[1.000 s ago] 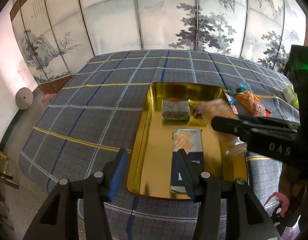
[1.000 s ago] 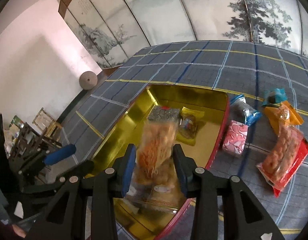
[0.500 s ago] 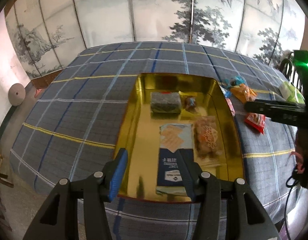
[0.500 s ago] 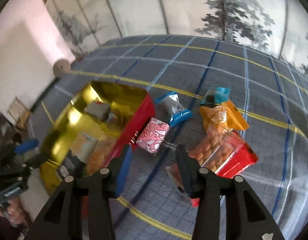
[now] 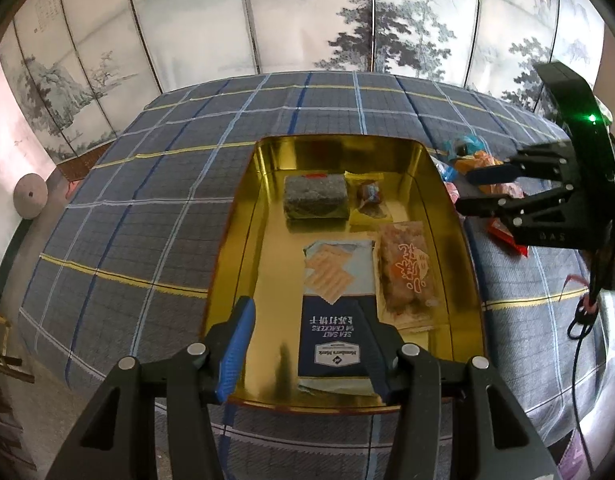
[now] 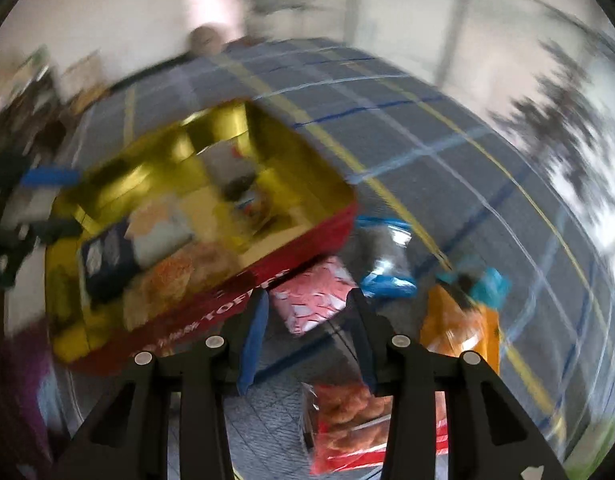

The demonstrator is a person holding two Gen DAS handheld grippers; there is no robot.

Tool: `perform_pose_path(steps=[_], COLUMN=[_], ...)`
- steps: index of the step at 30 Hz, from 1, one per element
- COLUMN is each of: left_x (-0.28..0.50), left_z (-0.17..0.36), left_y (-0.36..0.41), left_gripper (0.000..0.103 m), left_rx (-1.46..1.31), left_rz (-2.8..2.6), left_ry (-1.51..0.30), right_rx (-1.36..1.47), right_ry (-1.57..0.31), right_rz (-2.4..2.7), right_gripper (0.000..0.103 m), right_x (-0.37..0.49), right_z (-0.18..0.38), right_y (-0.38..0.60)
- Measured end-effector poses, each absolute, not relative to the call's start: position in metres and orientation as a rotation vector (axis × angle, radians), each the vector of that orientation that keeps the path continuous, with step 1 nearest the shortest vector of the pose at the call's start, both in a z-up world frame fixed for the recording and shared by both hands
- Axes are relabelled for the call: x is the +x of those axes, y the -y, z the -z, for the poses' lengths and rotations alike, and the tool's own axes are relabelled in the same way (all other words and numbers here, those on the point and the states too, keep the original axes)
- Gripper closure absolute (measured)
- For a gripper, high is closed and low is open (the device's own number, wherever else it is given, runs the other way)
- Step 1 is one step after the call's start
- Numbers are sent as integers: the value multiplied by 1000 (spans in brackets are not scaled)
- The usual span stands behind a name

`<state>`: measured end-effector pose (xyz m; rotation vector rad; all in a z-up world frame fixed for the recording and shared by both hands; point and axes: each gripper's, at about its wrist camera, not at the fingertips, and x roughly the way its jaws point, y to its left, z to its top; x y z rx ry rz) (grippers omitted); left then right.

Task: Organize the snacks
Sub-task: 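Carry the peanut bag into the tray and release it with the right tool, then grasp the pink candy with the right tool while the left tool grasps the red peanut bag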

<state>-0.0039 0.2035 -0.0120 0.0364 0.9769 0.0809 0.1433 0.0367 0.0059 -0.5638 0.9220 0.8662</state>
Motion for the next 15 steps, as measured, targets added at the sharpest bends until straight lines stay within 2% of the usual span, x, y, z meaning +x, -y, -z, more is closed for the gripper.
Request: perform_pose_path(steps=[3, 13, 15], left_x=[-2, 7, 10], left_z=[10, 11, 14], left_y=[-202, -195, -195], left_gripper=[51, 51, 51], left_rx=[38, 53, 55], left_rz=[-78, -69, -73], left_ry=[-979, -999, -1009], right_rx=[-749, -874, -791], right_ry=[-887, -990, -1076], right_rz=[-894, -1057, -1065], right_gripper=[50, 50, 56], right_x=[139, 165, 178], right_z=[1, 28, 31], right_y=[-53, -79, -78])
